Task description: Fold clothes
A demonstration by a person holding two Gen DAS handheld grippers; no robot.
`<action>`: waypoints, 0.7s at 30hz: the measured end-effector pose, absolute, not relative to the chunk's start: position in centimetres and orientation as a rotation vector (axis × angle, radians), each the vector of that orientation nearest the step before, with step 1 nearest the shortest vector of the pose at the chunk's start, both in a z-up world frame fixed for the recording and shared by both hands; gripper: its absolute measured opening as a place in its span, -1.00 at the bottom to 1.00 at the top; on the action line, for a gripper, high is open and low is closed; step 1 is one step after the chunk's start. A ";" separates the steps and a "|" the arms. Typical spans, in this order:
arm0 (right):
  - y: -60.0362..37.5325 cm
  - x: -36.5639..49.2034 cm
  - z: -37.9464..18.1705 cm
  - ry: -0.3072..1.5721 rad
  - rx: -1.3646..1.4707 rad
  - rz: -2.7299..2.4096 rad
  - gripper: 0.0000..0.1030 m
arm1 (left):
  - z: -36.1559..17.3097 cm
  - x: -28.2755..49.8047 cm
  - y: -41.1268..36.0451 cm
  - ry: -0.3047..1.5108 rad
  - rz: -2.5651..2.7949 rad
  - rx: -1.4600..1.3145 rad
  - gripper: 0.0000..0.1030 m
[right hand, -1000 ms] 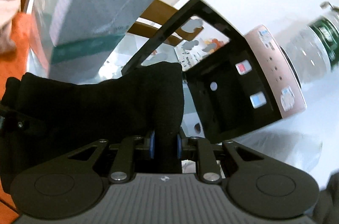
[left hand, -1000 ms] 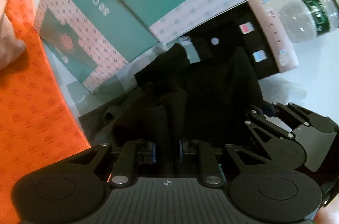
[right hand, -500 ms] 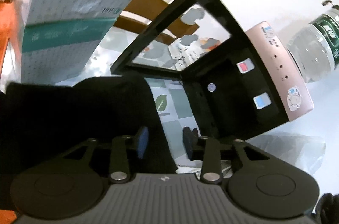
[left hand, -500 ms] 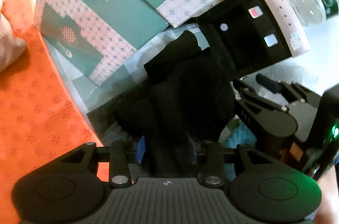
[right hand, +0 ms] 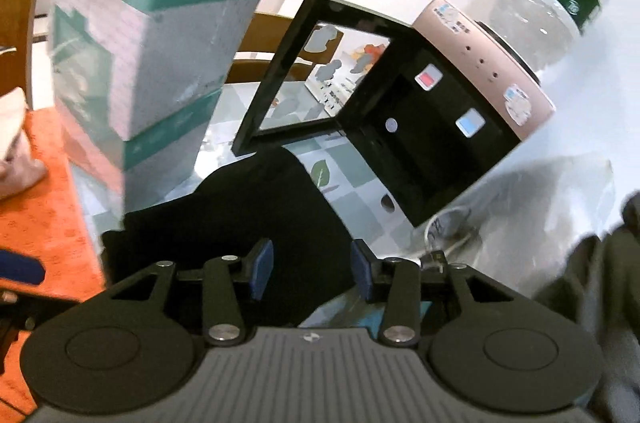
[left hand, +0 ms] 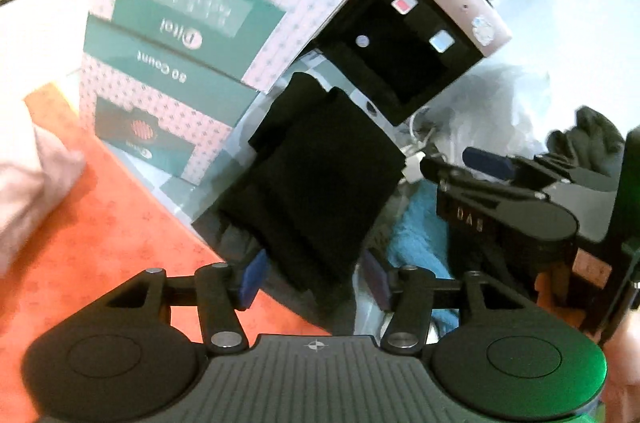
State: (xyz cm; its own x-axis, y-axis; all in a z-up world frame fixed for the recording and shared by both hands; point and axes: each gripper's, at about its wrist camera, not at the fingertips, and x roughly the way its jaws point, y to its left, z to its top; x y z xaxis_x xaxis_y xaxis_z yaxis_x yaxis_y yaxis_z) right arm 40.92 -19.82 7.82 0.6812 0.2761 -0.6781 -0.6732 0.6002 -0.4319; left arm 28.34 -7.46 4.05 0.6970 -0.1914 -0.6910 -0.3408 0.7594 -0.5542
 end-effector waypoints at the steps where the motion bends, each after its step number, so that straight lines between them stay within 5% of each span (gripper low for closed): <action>1: -20.1 40.1 8.2 0.604 -0.729 0.586 -0.08 | 4.5 27.9 -7.4 0.815 0.087 -0.711 0.15; 7: -21.8 35.2 10.1 0.627 -0.652 0.550 -0.02 | 6.7 24.7 -7.0 0.830 0.061 -0.635 0.25; 12: -23.2 30.5 11.2 0.648 -0.551 0.512 0.47 | 7.8 21.6 -6.3 0.848 0.049 -0.573 0.34; 21: -24.3 21.2 12.0 0.653 -0.484 0.466 0.99 | 8.7 15.1 -5.8 0.854 -0.006 -0.389 0.44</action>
